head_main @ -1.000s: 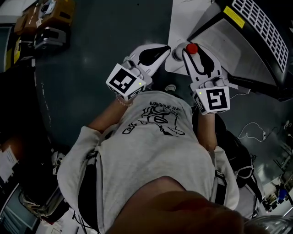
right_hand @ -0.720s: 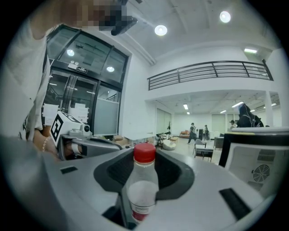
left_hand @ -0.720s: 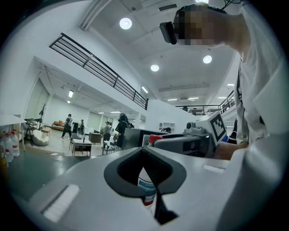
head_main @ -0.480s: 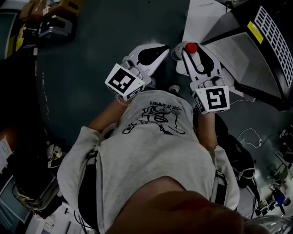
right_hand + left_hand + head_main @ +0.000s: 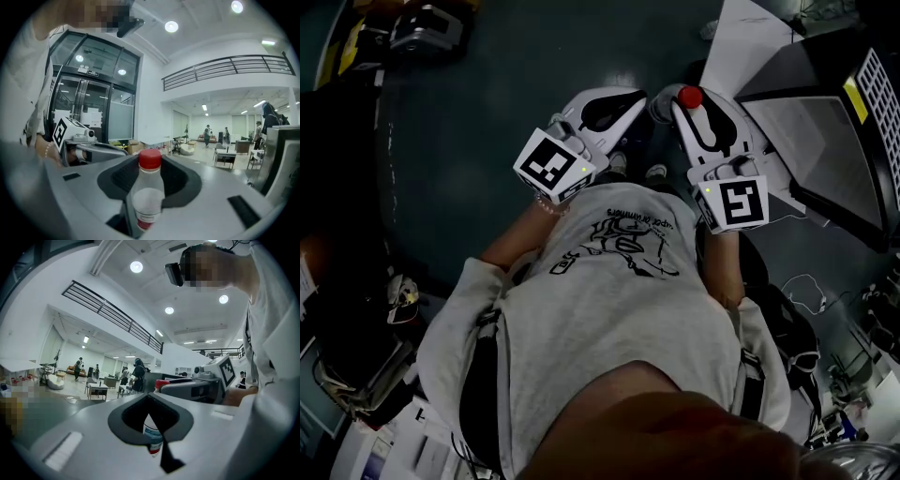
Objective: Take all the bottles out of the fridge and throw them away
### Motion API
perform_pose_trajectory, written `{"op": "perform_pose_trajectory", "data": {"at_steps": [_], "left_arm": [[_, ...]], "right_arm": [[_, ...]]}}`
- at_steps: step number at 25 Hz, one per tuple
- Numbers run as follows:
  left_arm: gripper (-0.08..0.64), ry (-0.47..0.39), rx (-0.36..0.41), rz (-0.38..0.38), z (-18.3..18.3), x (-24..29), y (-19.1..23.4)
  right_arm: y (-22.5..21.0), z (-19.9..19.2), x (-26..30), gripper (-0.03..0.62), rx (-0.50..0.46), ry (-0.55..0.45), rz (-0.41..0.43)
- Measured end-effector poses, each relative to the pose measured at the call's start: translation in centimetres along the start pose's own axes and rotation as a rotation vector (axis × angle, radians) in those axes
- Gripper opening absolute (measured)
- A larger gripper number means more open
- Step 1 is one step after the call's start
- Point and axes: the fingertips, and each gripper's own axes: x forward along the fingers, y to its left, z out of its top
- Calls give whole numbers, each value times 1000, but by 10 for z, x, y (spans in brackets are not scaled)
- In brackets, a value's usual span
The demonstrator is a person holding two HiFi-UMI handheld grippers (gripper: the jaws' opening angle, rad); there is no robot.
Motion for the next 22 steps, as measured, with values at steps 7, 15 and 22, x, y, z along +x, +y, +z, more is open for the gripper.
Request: {"op": "perform_pose_trajectory", "data": {"at_steps": [7, 15, 22], "left_arm": [[8, -4, -13, 62, -3, -9, 7], [8, -7, -18, 119, -3, -4, 8], [8, 7, -37, 150, -16, -3, 9]], "right_arm": [[5, 2, 10, 147, -8, -5, 52], [-3, -2, 7, 147, -12, -1, 96], [-4, -13, 7, 147, -5, 10, 124]]}}
